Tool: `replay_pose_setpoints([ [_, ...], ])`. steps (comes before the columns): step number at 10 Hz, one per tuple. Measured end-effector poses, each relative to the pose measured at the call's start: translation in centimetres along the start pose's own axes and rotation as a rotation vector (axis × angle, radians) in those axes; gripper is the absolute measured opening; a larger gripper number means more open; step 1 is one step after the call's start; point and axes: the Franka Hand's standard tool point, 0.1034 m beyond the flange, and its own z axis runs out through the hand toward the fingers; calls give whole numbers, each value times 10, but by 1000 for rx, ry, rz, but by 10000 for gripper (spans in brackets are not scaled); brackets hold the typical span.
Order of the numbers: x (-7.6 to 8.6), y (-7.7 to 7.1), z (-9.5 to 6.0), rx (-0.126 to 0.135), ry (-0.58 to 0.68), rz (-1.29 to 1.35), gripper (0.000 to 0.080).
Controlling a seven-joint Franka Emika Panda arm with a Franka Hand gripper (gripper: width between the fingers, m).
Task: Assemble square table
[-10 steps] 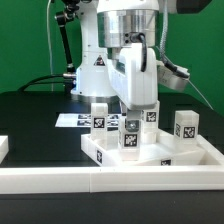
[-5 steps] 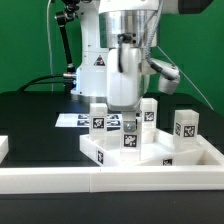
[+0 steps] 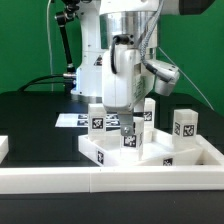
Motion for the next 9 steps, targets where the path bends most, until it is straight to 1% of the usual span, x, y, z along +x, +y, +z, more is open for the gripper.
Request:
replay_pose_setpoints([
  [1, 0, 0, -1, -2, -1, -22, 635],
  [2, 0, 1, -1, -20, -1, -117, 635],
  [3, -1, 2, -2, -46, -5, -247, 647],
  [4, -1, 0, -2, -40, -6, -328, 647],
  [7, 0, 0, -1, -40, -9, -497, 649],
  [8, 0, -1, -2, -38, -11, -638, 649],
  [9, -1, 0, -2, -37, -13, -718, 649],
])
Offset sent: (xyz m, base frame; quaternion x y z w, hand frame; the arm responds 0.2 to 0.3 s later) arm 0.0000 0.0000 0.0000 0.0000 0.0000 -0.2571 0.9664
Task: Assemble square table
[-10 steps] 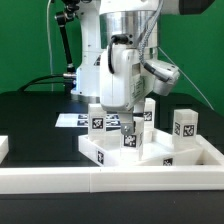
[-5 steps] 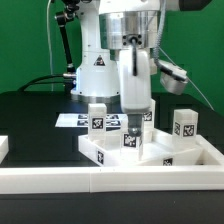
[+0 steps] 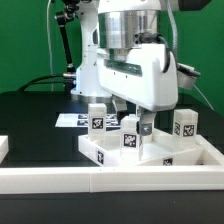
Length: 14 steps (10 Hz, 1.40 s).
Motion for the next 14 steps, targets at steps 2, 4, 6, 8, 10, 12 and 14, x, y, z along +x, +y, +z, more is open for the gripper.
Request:
replay_pose_setpoints([
  [2, -2, 0, 0, -5, 4, -134, 649],
  [4, -2, 0, 1, -6, 4, -246, 649],
  [6, -2, 0, 1, -9, 6, -341, 649],
  [8, -1, 0, 0, -13, 13, -478, 649],
  [10, -1, 0, 0, -14, 13, -589, 649],
  [12, 0, 0, 0, -17, 14, -677, 633],
  [14, 0, 0, 0, -17, 14, -673, 456],
])
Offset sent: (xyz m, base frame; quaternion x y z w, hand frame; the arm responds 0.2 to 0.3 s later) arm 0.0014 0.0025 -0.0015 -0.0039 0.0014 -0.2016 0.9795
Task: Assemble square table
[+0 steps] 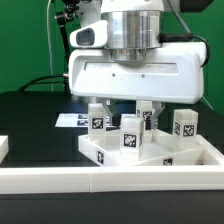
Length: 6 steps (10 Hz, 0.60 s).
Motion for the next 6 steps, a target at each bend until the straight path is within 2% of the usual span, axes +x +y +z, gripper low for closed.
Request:
replay_pose_setpoints([
  [1, 0, 0, 0, 0, 0, 0, 284],
  [6, 0, 0, 0, 1, 0, 51, 289],
])
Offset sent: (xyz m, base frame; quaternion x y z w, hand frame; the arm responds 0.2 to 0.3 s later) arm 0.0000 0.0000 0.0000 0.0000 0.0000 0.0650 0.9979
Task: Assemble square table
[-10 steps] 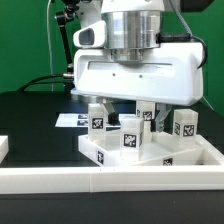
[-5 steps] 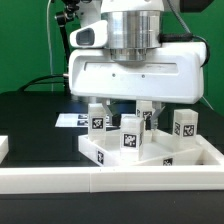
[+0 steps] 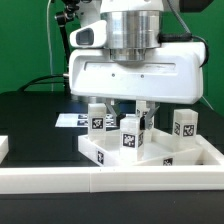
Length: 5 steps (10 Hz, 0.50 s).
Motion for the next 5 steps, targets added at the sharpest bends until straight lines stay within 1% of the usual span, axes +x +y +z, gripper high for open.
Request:
replay_pose_setpoints([
  [1, 0, 0, 0, 8, 2, 140, 289],
  [2, 0, 2, 0, 21, 13, 306, 290],
  [4, 0, 2, 0, 25, 19, 448, 290],
  [5, 0, 2, 0, 27, 17, 567, 290],
])
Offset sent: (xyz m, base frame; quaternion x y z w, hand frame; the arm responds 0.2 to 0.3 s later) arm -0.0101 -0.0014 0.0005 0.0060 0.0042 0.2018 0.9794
